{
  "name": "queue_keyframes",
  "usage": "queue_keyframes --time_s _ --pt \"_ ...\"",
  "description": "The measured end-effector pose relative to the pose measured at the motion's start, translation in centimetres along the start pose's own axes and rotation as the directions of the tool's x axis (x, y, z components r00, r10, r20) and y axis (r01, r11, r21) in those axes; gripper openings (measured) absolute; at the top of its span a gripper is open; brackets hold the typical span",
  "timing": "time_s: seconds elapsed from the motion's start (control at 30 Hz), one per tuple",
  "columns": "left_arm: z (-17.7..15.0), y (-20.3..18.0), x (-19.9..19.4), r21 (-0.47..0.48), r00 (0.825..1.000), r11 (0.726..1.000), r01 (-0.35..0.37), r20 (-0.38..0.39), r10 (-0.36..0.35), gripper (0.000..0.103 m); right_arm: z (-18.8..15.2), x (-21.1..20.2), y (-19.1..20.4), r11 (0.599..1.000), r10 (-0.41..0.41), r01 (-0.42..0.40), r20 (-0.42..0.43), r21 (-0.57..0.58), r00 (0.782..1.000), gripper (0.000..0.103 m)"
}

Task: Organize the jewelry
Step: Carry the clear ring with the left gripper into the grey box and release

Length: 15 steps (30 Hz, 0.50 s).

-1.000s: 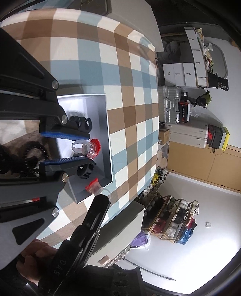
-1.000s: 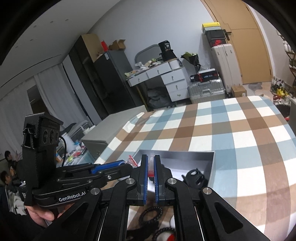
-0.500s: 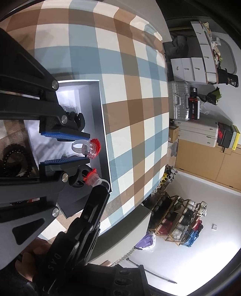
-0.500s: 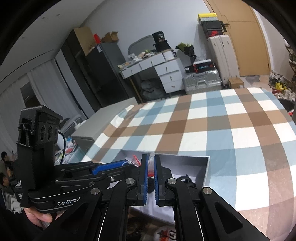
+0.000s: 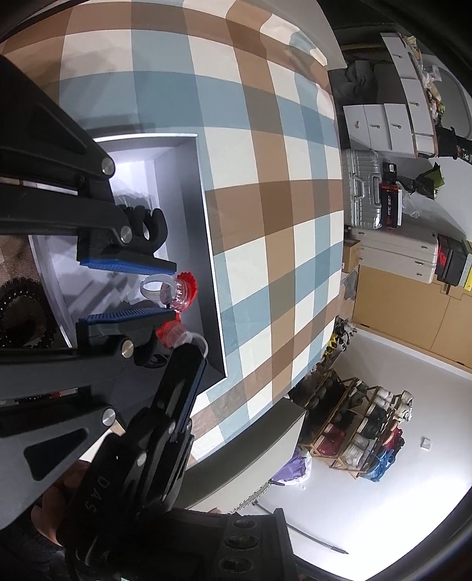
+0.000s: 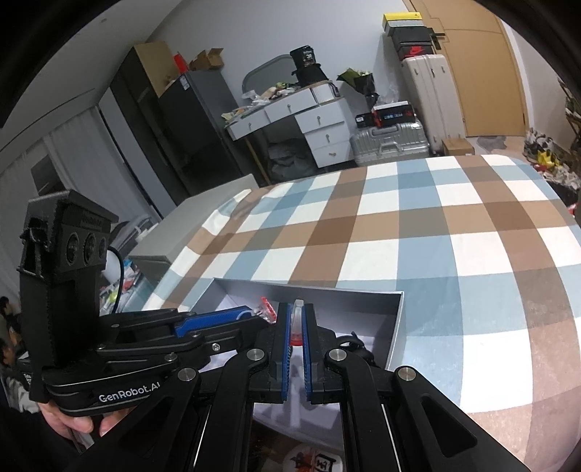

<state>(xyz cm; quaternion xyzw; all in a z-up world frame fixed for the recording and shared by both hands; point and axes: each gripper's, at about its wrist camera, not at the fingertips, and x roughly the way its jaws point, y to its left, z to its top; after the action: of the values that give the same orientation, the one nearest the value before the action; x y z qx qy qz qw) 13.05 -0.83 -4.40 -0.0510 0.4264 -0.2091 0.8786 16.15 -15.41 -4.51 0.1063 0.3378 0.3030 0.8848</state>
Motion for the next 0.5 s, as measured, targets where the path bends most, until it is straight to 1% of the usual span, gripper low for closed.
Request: queue_keyframes --time_s 0.07,0.17,0.27,0.33,0.4,0.43,0.47,0.5 --pt "0.0 0.0 0.1 -0.001 1.000 1.000 -0.004 -0.005 0.004 0.013 0.0 0.3 -0.1 1.000 -0.006 0.006 -0.010 0.003 1.000 0.006" --pt "0.1 0.4 0.2 -0.020 1.000 1.000 0.021 -0.006 -0.021 0.013 0.0 0.6 -0.3 1.000 0.007 -0.006 -0.024 0.014 1.000 0.006" --pt "0.1 0.5 0.0 -0.027 0.999 0.999 0.034 -0.015 -0.035 0.013 0.0 0.4 -0.4 1.000 0.005 -0.005 -0.025 0.015 1.000 0.008" --pt "0.0 0.5 -0.1 -0.028 1.000 0.999 0.022 -0.014 -0.022 0.014 0.1 0.1 -0.5 1.000 0.006 -0.005 -0.017 0.019 1.000 0.008" --pt "-0.1 0.5 -0.5 -0.024 1.000 1.000 0.013 -0.007 -0.013 0.021 0.1 -0.5 -0.6 1.000 -0.002 0.002 0.006 0.025 1.000 0.008" --pt "-0.2 0.4 -0.8 -0.022 1.000 1.000 0.003 -0.001 -0.003 0.031 0.2 -1.1 -0.7 1.000 -0.003 0.003 0.023 0.031 1.000 0.011" --pt "-0.3 0.4 -1.1 -0.017 1.000 1.000 -0.003 0.009 0.003 0.043 0.2 -1.4 -0.8 0.999 -0.005 0.004 0.036 0.035 0.999 0.013" --pt "-0.4 0.3 -1.5 -0.011 1.000 1.000 -0.004 0.025 0.004 0.048 0.1 -2.0 -0.8 0.999 -0.008 0.006 0.055 0.039 0.998 0.019"
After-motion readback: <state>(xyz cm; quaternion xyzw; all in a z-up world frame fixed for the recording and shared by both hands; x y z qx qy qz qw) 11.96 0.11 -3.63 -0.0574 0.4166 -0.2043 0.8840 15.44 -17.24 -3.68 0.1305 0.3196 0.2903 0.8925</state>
